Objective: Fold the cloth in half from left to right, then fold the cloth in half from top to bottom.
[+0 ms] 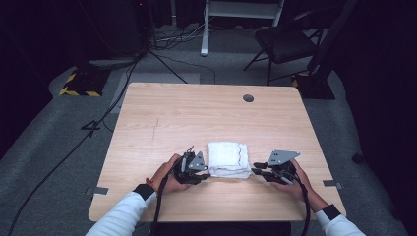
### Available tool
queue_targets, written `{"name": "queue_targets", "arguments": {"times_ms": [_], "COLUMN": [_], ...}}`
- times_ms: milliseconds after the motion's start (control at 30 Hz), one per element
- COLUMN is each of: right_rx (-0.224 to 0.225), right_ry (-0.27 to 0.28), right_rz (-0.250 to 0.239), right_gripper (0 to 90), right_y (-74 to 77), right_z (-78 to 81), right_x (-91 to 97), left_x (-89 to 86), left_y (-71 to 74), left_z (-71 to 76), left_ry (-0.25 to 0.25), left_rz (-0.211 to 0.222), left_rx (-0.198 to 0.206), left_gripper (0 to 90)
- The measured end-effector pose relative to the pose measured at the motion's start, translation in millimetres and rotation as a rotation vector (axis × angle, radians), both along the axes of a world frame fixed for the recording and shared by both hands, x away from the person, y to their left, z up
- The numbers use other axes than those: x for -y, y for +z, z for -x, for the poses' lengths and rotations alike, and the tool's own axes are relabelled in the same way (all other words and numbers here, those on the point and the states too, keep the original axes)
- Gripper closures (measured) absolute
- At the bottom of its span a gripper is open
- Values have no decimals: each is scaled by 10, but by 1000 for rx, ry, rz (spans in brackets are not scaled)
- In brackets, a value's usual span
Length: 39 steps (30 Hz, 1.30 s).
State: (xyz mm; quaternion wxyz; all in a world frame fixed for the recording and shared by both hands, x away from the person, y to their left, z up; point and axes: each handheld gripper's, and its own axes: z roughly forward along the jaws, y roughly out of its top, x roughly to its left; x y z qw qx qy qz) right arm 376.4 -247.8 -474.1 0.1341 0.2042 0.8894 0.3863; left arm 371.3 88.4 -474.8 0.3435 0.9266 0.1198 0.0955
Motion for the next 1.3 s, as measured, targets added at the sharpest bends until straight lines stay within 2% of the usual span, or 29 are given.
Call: {"name": "queue_targets", "arguments": {"times_ms": [367, 500, 700, 800, 933, 1067, 1133, 1300], "right_rx": [49, 56, 68, 72, 96, 109, 108, 112], "right_ry": [-39, -44, -61, -71, -87, -89, -92, -107], "right_rz": [-23, -22, -12, -9, 14, 45, 48, 64], "right_gripper": [669, 633, 534, 447, 369, 345, 340, 329], "right_y": [129, 151, 179, 208, 255, 275, 286, 291], "right_z": [-50, -50, -58, -65, -61, -51, -45, -27], "right_x": [39, 37, 49, 54, 51, 60, 75, 126], "left_x": [-59, -60, -67, -78, -99, -149, -178, -268], "left_y": [139, 174, 186, 191, 203, 223, 233, 252], "left_z": [-38, -46, -36, -27, 0, 24, 46, 106], "left_ry": [19, 44, 91, 113, 153, 173, 193, 210], "left_rz": [58, 65, 52, 42, 11, 1, -28, -46], "left_rx": [20, 41, 60, 56, 54, 60, 82, 109], "left_gripper": [605, 540, 413, 349, 280, 246, 241, 231]}}
